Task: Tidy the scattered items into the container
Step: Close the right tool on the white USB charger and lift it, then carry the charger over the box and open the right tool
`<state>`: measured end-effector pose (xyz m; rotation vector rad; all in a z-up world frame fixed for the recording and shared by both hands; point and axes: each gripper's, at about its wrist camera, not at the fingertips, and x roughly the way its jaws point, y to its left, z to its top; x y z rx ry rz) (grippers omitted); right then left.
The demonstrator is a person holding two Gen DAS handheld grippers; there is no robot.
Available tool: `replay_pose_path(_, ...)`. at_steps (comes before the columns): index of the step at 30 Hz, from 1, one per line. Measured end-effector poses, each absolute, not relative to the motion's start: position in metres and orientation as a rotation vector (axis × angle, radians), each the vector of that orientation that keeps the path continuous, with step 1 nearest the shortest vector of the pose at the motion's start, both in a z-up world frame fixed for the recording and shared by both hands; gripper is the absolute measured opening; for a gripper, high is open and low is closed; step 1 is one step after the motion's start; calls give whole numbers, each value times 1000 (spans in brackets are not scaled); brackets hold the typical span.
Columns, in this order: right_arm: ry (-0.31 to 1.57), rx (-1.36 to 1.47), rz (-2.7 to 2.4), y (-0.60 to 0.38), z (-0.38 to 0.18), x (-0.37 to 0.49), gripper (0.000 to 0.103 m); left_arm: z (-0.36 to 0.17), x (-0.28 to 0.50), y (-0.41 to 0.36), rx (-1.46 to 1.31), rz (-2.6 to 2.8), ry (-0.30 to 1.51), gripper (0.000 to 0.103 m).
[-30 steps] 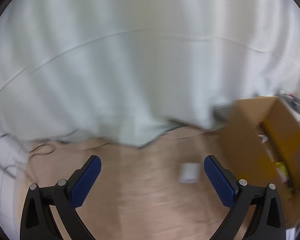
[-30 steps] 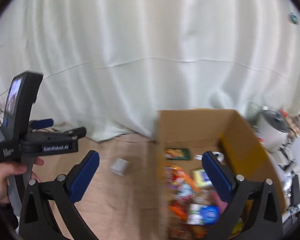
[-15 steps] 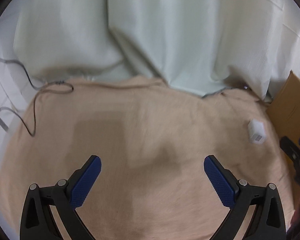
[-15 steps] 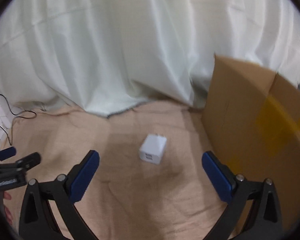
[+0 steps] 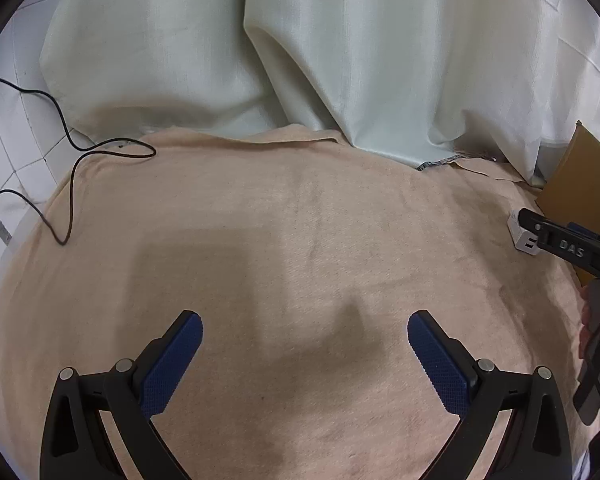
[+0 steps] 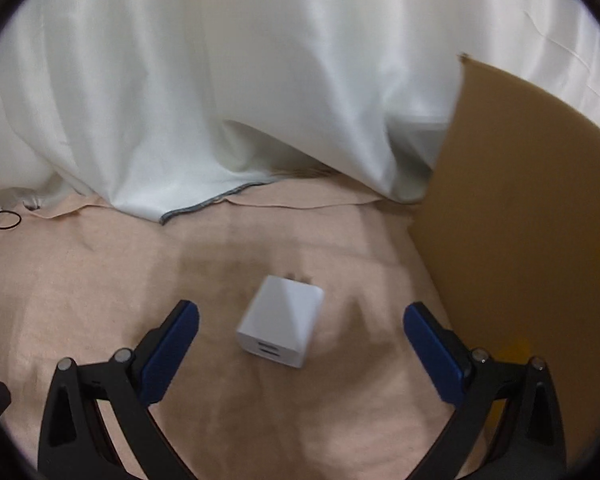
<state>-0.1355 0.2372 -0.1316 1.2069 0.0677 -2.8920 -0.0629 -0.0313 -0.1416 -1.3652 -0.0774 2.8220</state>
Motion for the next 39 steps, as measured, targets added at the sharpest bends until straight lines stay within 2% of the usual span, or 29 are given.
replay_pose_path(6,57,1256,-2890,240,-142,-144,94,-141,-63,-39,-1366,2827,-101,103)
replay_pose_path(9,7,1303,-2851,244,-151,-148,80,-144,-64,-40,-1373,2829,-97,103)
replay_pose_path(11,22,1290,-2842,241,-152,-147,75,-148,-66,-40,-1390,2823,-96,103)
replay_pose_path(13,13,1285,-2818,239,-153,-148,51,-150,-67,-40,-1398,2821,-88,103)
replay_pose_path(19,11,1202,-2824,233,-141,-139,46,-153,-68,-40,-1410,2824,-85,103)
replay_pose_path(25,-15,1142,-2811,232,-122,-118,45,-153,-70,-37,-1413,2821,-107,103)
replay_pose_path(39,86,949,-2800,236,-56,-25,45,-128,-74,6,-1371,2772,-138,103)
